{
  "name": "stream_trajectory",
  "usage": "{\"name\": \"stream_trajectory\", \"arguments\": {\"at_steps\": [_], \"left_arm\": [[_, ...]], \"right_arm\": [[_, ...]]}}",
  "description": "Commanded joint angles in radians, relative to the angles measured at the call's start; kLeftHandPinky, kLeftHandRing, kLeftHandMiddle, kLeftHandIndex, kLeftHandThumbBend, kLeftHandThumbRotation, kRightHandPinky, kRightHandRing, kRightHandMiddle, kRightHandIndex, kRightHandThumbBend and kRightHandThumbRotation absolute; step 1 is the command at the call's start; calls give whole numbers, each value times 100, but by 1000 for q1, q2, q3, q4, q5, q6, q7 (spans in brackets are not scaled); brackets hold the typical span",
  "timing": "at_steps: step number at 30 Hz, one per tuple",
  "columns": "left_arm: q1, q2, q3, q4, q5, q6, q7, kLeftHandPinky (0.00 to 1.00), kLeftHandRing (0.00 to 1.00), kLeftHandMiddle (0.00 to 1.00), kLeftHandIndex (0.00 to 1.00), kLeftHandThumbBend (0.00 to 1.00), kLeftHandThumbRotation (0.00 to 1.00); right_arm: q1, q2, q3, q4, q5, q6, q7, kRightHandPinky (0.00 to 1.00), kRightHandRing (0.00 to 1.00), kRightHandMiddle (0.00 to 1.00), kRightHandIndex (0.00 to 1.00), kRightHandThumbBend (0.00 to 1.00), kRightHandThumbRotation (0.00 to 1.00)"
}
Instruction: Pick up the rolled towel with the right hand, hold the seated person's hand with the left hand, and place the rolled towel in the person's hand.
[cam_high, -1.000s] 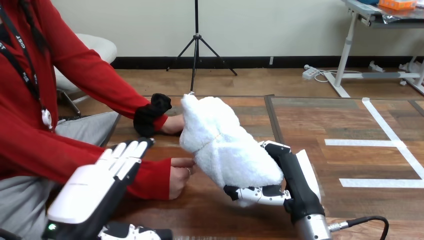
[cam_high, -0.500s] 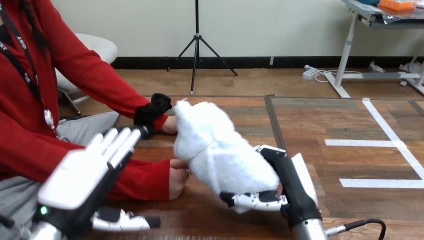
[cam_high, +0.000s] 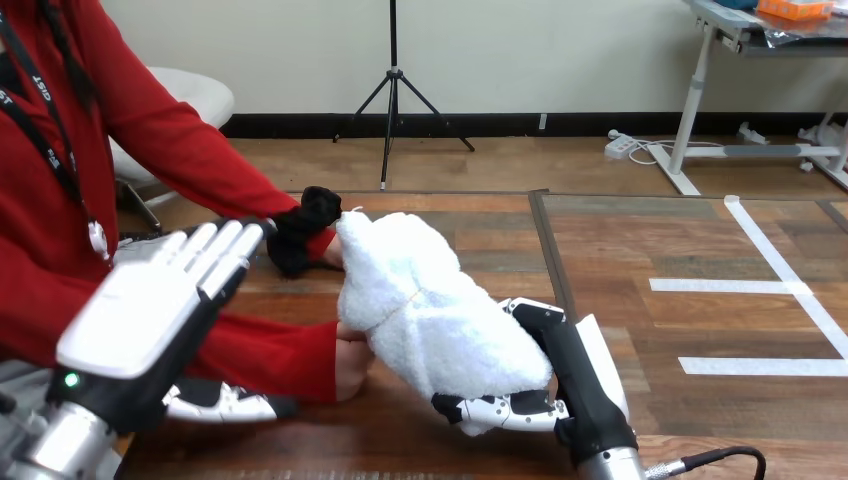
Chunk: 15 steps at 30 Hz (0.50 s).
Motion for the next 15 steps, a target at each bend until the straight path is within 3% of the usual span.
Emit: {"name": "stream_trajectory", "arguments": {"at_steps": [1,15], "left_arm": [[-91,37,-33,60,23,2,47,93,95,97,100,100,51],[-188,79,-105,180,69,11,103,89,93,94,96,100,47]], "right_arm": [[-39,17,-8,-78,5,-65,-21,13,16,22,21,59,0],[-13,30,-4,-119,-12,-60,-29,12,15,20,20,59,0]]}}
